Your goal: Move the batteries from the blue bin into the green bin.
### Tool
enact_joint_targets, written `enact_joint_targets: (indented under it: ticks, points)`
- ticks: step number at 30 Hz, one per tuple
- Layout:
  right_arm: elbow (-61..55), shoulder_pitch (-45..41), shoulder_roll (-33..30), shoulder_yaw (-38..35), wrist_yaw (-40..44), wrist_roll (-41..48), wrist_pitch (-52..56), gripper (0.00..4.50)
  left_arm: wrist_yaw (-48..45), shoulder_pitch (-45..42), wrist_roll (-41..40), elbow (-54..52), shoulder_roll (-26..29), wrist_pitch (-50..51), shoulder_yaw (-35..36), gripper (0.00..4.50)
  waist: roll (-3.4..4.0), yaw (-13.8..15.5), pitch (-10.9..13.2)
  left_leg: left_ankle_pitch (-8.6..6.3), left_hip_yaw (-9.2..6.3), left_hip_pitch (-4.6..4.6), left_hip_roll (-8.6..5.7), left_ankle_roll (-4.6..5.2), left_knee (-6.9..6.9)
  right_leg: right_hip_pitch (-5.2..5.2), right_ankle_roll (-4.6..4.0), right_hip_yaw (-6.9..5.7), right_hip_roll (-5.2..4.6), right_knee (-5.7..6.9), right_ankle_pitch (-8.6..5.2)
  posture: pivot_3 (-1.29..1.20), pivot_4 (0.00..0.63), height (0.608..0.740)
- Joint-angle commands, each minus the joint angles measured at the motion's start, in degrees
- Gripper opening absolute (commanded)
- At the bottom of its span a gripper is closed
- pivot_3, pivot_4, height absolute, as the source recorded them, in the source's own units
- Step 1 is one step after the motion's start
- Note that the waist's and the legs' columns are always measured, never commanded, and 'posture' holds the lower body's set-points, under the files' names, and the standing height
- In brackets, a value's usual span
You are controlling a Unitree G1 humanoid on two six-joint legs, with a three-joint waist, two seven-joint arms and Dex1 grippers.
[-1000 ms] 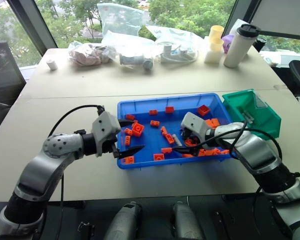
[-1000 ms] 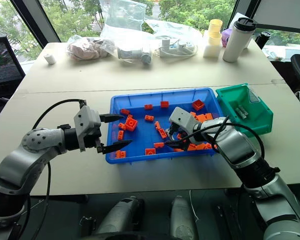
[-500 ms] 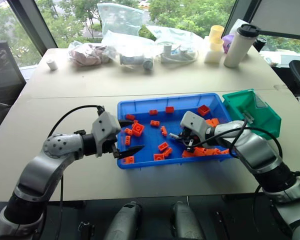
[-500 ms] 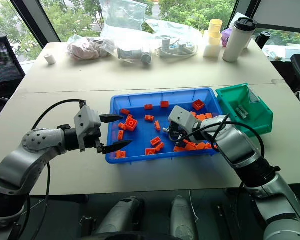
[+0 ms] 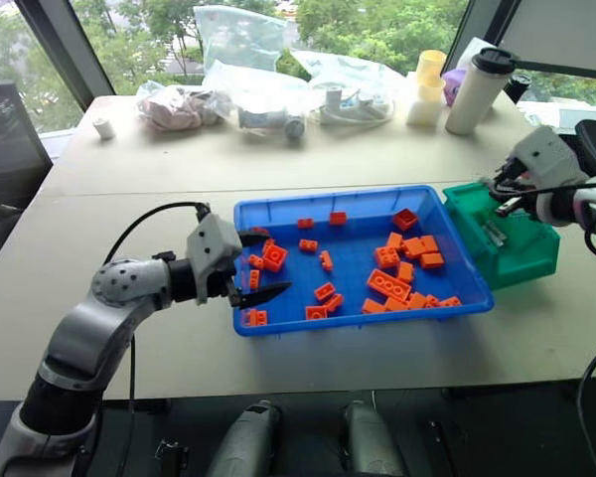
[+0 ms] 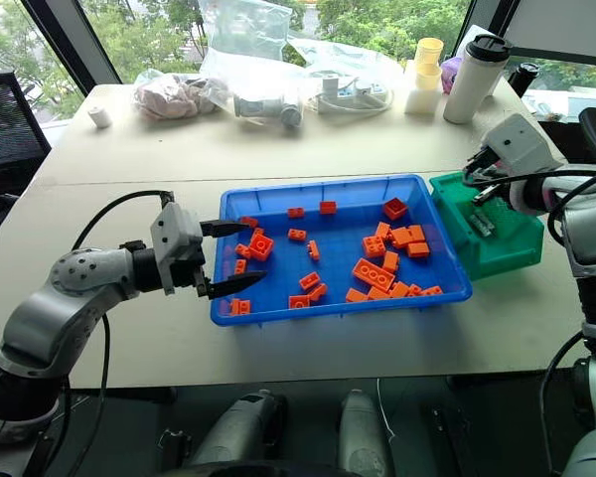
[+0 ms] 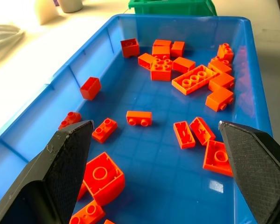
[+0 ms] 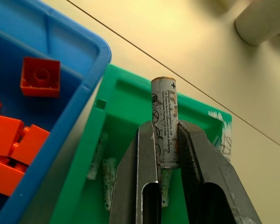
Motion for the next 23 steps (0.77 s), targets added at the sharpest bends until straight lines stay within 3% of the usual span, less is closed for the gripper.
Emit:
enact_joint_targets:
  ticks: [1,10,15,17,19,23]
  points:
    - [0.09,-0.03,-0.36,-2.25,-0.05,-0.24,-1.97,0.03,-0.38,-1.13,-0.16,-0.43,-0.16,-1.30,0.47,4.50,0.03,-0.36,0.00,0.00,0.00,0.00,0.01,0.00,-0.01,-0.02,0.00,0.00,0.01,0.02,0.00,0.00,0.150,0.740]
    - [-1.74,0.88,0.09,-2.75,1.24,0.95,-1.83,4.39,-0.62,-0.56,-0.40,-1.05,0.88,-0.67,1.23,4.50,0.04,-0.90,0.01,0.02,-0.01,0.00,0.03,-0.03,-0.01,-0.03,0.00,0.01,0.02,0.02,0.00,0.00,0.150,0.740]
    - [-7.03,0.09,0.75,-5.82,4.51,6.05,-0.60,4.45,0.02,-0.65,-2.24,-1.45,1.14,0.99,3.35,4.50,0.05,-0.87,0.01,0.01,-0.01,-0.01,0.02,-0.02,-0.01,-0.03,0.00,0.01,0.02,0.02,0.00,0.00,0.150,0.740]
    - [-13.99,1.44,0.88,-7.09,9.26,11.93,2.10,4.45,0.75,-1.32,-5.19,-2.34,0.94,3.29,5.45,4.50,0.05,-0.88,0.02,0.01,-0.02,-0.01,0.02,-0.01,-0.01,-0.03,0.00,0.01,0.02,0.02,0.00,0.00,0.150,0.740]
    - [-20.25,4.71,-0.34,-7.22,14.38,14.48,-2.11,4.45,0.95,-1.40,-5.70,-2.95,1.86,4.27,6.41,4.50,0.04,-0.89,0.02,-0.07,-0.05,0.00,0.06,0.12,-0.01,-0.03,0.00,0.00,0.04,0.02,0.00,0.00,0.150,0.740]
    - [-24.34,6.49,0.33,-7.30,16.34,17.65,-1.04,4.45,0.60,0.37,-5.31,-3.84,3.98,4.42,7.00,4.50,0.04,-0.87,0.02,-0.08,-0.05,-0.01,0.01,0.14,0.01,0.01,0.02,-0.02,0.02,0.02,0.00,0.00,0.150,0.740]
